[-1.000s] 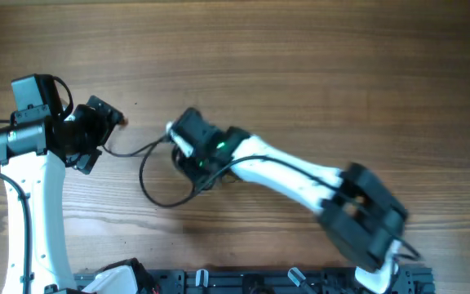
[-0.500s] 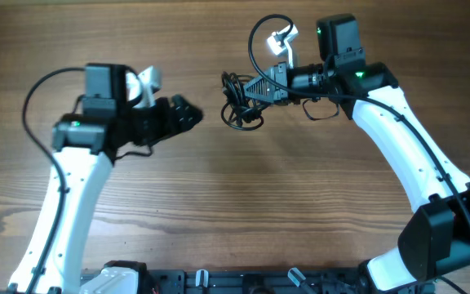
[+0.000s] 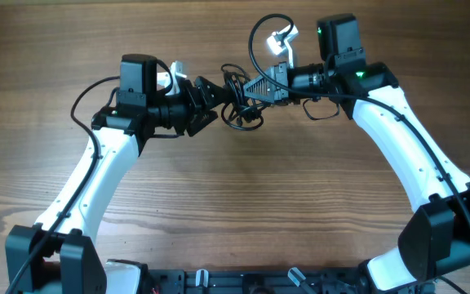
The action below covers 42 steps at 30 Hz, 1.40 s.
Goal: Untangle cables
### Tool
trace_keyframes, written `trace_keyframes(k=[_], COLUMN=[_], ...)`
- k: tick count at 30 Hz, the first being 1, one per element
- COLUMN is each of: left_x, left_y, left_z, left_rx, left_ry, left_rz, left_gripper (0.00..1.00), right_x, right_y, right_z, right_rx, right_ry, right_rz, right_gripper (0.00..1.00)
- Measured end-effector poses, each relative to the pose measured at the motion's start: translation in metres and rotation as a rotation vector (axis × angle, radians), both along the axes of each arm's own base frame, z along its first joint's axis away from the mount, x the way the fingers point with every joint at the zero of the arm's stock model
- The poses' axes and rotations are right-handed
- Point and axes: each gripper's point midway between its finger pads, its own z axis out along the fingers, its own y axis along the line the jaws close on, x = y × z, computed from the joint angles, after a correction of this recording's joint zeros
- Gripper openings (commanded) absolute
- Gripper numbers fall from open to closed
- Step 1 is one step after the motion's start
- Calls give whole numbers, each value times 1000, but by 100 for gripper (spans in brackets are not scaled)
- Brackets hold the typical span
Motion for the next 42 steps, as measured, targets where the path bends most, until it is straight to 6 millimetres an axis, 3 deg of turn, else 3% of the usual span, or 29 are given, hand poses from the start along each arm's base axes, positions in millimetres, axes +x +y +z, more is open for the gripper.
trace_keyframes(k=[2, 9, 11, 13, 19, 21, 22, 25, 28, 32, 35, 37, 40, 42], left_x=[-1, -12, -23, -26, -19, -19, -22, -41, -50, -42, -25, -20, -44, -60], left_y=[-3, -23, -42, -49, -45, -39, -34, -1, 32, 60, 65, 69, 77, 77], left_z=[5, 18, 16, 12, 5, -4, -14, -44, -63, -68, -32, 30, 91, 114], left_rx=[-29, -98, -80, -58, -7, 40, 81, 276, 460, 610, 619, 578, 507, 459], left_ry=[1, -24, -26, -27, -40, -13, 17, 136, 186, 150, 31, -143, -301, -359], left_rz=[-13, -103, -147, -155, -113, -83, -68, -1, 75, 137, 189, 256, 310, 310], left_gripper=[52, 32, 14, 4, 4, 4, 4, 4, 4, 4, 4, 4, 4, 4], right_x=[0, 1, 1, 1, 5, 9, 12, 10, 10, 17, 18, 18, 16, 16], right_y=[0, -1, -1, -1, -5, -15, -27, -49, -75, -123, -141, -148, -150, -148], right_z=[0, -1, -2, -2, -12, -31, -51, -79, -99, -114, -117, -120, -123, -124], right_rx=[-2, -8, -9, -9, -65, -170, -286, -473, -654, -875, -964, -1000, -1014, -1005], right_ry=[-1, -2, 1, 1, 15, 49, 70, 103, 116, 98, 84, 78, 83, 86], right_rz=[-2, -7, -8, -8, -50, -118, -185, -270, -356, -485, -528, -545, -543, -528], right_gripper=[4, 4, 4, 4, 4, 4, 4, 4, 4, 4, 4, 4, 4, 4])
